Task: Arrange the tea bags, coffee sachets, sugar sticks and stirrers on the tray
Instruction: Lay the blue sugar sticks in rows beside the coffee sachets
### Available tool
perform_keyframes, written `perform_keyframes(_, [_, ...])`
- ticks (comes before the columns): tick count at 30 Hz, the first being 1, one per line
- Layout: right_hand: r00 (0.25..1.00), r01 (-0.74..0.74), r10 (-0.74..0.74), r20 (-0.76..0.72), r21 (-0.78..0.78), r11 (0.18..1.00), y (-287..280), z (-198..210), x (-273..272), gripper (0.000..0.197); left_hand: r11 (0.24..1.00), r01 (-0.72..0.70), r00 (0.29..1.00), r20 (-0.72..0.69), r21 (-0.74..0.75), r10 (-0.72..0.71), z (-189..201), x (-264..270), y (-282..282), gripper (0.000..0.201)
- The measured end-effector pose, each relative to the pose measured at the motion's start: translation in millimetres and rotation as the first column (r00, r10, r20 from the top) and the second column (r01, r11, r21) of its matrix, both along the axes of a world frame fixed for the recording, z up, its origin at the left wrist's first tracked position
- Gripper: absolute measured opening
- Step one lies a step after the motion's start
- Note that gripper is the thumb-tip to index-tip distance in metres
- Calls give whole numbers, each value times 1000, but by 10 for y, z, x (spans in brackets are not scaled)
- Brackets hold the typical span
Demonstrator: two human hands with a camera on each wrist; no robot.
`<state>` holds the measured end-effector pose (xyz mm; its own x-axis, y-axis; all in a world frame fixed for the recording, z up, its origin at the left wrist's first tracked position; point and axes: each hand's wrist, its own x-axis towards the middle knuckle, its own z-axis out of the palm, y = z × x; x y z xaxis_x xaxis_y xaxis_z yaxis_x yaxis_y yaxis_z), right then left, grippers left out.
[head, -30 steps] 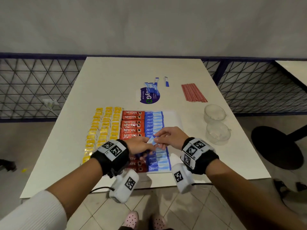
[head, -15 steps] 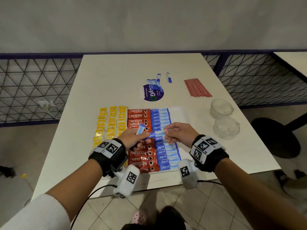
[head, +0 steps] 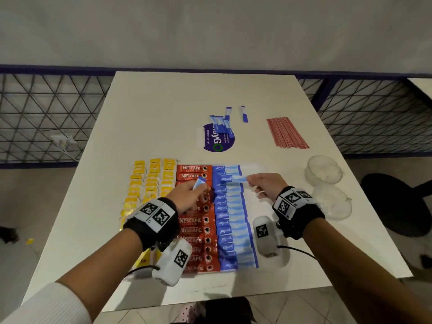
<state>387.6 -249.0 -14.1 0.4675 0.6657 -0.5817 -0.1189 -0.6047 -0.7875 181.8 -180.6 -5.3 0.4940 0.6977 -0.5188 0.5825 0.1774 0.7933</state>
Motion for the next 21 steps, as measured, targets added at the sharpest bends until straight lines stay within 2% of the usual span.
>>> perform_keyframes(4, [1000,-7,6,-23,-59,998,307,-90,121,23,1000,-11,1000,-16,11,11,-2,98,166,26])
perform_keyframes(6, [999,-20,16,-47,-84,996,430,-140,167,26,999,-30,999,-26,15,30,-18,130,232,26])
perform_keyframes(12, [995,-97,99,7,-125,987,576,-311,270,19,997,-74,996,-60,-3,73,-92,202,354,25])
perform_keyframes(15, [984,-171,177,35,-135,976,577,-345,298,9,996,-90,995,-47,-30,88,-128,259,383,25])
perform_keyframes(21, [968,-215,230,102,-141,966,609,-357,314,18,998,-52,997,-64,-27,50,-138,353,403,21])
